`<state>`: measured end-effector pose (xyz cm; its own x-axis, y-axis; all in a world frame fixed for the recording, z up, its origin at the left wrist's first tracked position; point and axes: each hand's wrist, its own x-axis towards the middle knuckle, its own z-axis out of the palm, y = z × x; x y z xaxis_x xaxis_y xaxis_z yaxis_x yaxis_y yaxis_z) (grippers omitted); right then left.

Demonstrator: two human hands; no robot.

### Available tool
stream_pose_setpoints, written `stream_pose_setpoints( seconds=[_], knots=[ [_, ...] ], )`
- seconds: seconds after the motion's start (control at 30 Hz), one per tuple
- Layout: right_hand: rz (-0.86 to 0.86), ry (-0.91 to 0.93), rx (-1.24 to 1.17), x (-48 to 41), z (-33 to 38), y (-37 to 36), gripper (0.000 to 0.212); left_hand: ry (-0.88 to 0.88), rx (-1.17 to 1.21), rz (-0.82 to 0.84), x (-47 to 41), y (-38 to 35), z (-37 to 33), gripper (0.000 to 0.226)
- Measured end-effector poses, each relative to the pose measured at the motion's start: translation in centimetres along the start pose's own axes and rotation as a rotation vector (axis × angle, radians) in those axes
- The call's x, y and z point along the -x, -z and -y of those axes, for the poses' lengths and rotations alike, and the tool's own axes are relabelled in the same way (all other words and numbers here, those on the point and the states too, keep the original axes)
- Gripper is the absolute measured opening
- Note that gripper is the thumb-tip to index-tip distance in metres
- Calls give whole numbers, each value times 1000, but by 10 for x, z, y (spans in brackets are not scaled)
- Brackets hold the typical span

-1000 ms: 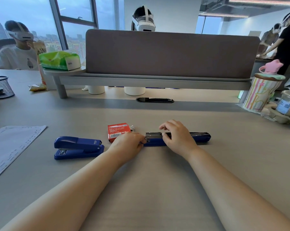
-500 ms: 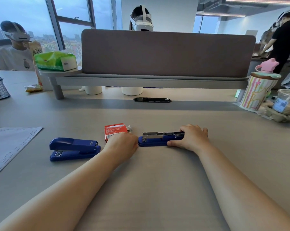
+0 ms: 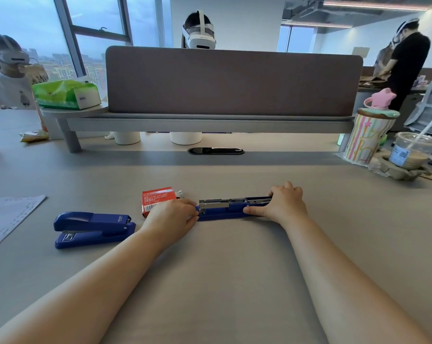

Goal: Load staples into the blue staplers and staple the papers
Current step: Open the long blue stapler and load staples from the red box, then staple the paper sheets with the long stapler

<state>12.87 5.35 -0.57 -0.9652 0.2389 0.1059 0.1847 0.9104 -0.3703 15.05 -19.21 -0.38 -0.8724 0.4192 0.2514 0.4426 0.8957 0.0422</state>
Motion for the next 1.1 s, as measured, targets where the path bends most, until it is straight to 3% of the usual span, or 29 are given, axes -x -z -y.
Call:
stream_pose_setpoints(
  seconds=[0.27,0.37,0.53,0.73,0.93,1.1],
  knots=[
    [-96,30,-57,2,5,2,73,68,46,20,1,-1,1,27],
    [-212,113,-95,3,6,5,70,83,66,24,2,-1,1,27],
    [-429,362,-389,5,17,9,71,124,150,41,2,-2,5,26],
    [-341,436,-610,13,35,-5,73,167,238,45,1,-3,8,18],
    [-218,474,-703,14,49,-17,48,163,183,36,0,-3,6,24],
    [-117,625,-507,14,56,-29,45,95,106,86,0,1,10,27]
  ],
)
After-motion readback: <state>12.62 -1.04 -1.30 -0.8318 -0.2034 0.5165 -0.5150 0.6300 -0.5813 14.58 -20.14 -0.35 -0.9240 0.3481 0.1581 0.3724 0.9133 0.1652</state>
